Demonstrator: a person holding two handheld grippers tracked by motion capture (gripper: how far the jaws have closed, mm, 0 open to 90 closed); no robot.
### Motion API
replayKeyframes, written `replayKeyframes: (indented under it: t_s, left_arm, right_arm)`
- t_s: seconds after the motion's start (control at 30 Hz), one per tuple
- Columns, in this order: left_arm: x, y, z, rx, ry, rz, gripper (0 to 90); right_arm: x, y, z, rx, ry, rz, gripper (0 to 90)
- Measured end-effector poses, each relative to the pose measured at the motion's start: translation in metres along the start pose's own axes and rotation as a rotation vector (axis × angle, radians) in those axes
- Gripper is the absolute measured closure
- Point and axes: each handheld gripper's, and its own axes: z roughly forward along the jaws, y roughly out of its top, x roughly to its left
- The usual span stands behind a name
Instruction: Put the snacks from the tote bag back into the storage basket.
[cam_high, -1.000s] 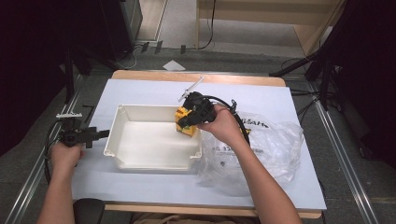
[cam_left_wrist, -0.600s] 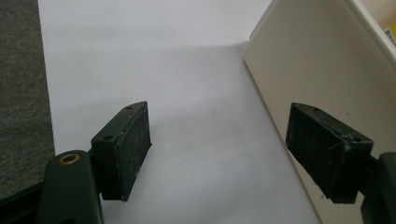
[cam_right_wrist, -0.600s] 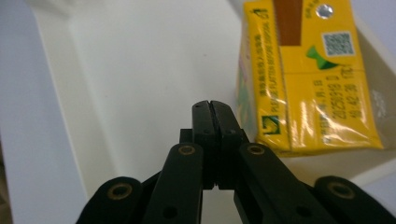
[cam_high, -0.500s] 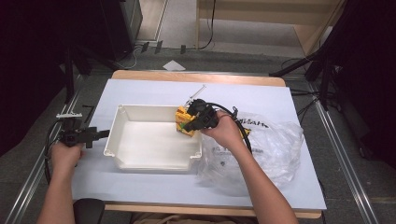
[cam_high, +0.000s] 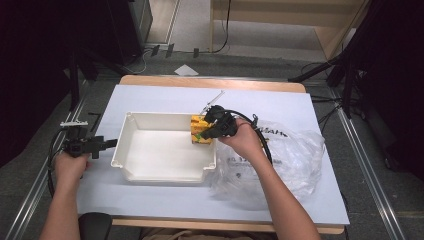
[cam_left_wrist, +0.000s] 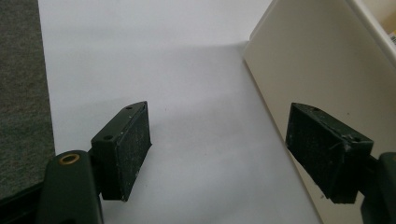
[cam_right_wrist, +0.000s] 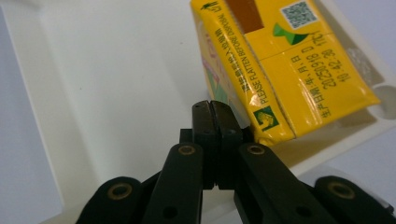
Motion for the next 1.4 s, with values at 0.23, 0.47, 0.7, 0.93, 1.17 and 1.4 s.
replayKeyframes:
  t_s: [0.23, 0.47, 0.7, 0.93, 1.17, 1.4]
  left_arm:
    - [-0.001, 0.0, 0.0, -0.001, -0.003, 0.003, 23.4]
    - [0.0, 0.0, 0.0, -0.001, 0.0, 0.001, 23.4]
    - [0.0, 0.0, 0.0, 0.004, 0.0, 0.005, 23.3]
    - [-0.001, -0.001, -0.001, 0.009, 0.003, 0.007, 23.3]
    - [-0.001, -0.001, 0.0, 0.011, 0.003, 0.005, 23.3]
    - [-0.002, -0.001, 0.0, 0.007, 0.005, 0.007, 23.3]
  right_arm:
    - [0.003, -0.001, 0.002, 0.01, 0.003, -0.007, 88.1]
    - [0.006, 0.0, 0.001, -0.002, 0.031, -0.014, 80.9]
    - [0.012, 0.001, -0.009, -0.034, 0.048, -0.036, 70.0]
    - [0.015, -0.001, -0.019, -0.058, 0.044, -0.037, 58.5]
    - [0.013, -0.006, -0.025, -0.082, 0.053, -0.039, 48.0]
    - [0.015, -0.014, -0.034, -0.087, 0.038, -0.033, 43.9]
